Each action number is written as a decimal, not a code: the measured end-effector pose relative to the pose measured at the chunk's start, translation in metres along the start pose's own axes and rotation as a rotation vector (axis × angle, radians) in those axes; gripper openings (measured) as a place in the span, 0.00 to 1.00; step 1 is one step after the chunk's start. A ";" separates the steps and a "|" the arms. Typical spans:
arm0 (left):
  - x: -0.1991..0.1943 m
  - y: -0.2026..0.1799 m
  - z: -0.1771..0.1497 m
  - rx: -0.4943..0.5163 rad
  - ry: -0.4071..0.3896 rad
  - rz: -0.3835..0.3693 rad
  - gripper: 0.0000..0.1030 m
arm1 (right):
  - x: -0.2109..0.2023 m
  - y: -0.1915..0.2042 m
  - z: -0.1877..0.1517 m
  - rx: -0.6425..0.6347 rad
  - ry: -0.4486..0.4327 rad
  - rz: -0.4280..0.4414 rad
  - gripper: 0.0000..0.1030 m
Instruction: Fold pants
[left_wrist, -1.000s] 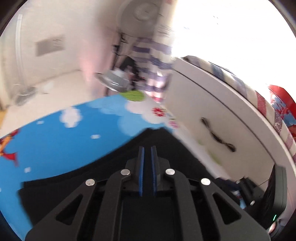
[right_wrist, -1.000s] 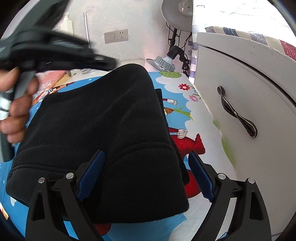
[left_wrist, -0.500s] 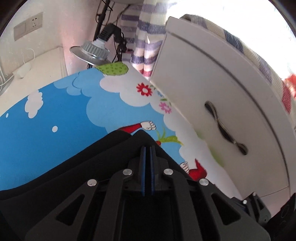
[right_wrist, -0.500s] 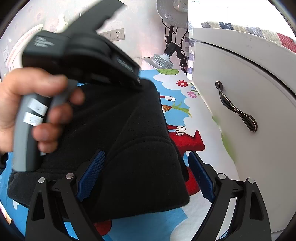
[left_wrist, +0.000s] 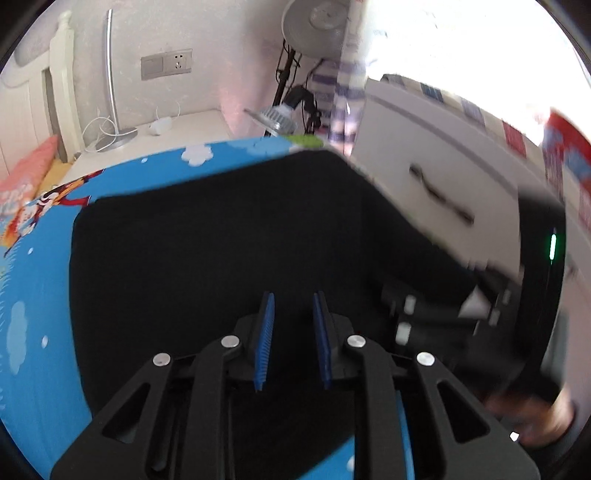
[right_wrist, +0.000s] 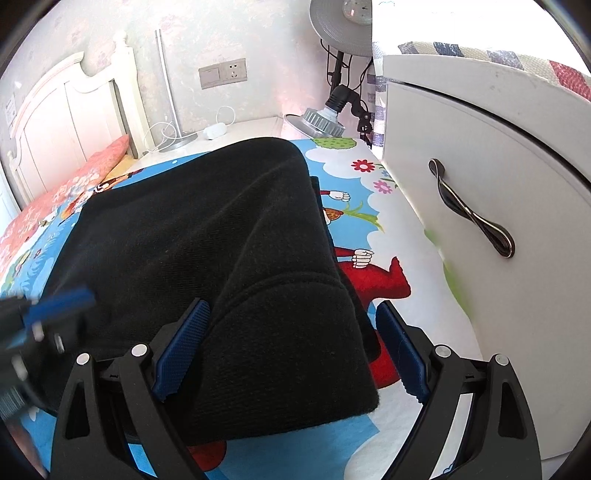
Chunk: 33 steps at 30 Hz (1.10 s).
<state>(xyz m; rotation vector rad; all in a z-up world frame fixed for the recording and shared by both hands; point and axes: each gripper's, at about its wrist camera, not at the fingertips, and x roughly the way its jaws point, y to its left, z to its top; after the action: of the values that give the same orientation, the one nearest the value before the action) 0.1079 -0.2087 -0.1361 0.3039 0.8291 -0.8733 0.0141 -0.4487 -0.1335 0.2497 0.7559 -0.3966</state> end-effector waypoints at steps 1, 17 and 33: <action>-0.002 -0.002 -0.007 0.022 -0.022 0.015 0.21 | -0.001 0.001 0.000 -0.002 -0.003 -0.008 0.83; 0.000 0.012 -0.011 -0.079 -0.063 -0.054 0.22 | -0.002 0.020 0.031 -0.057 0.042 -0.223 0.86; -0.041 0.059 -0.053 -0.186 -0.032 0.144 0.40 | -0.007 0.024 0.023 -0.049 0.033 -0.244 0.87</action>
<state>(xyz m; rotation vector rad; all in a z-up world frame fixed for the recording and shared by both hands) 0.1118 -0.1203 -0.1456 0.1833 0.8412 -0.6604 0.0340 -0.4337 -0.1103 0.1181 0.8301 -0.6048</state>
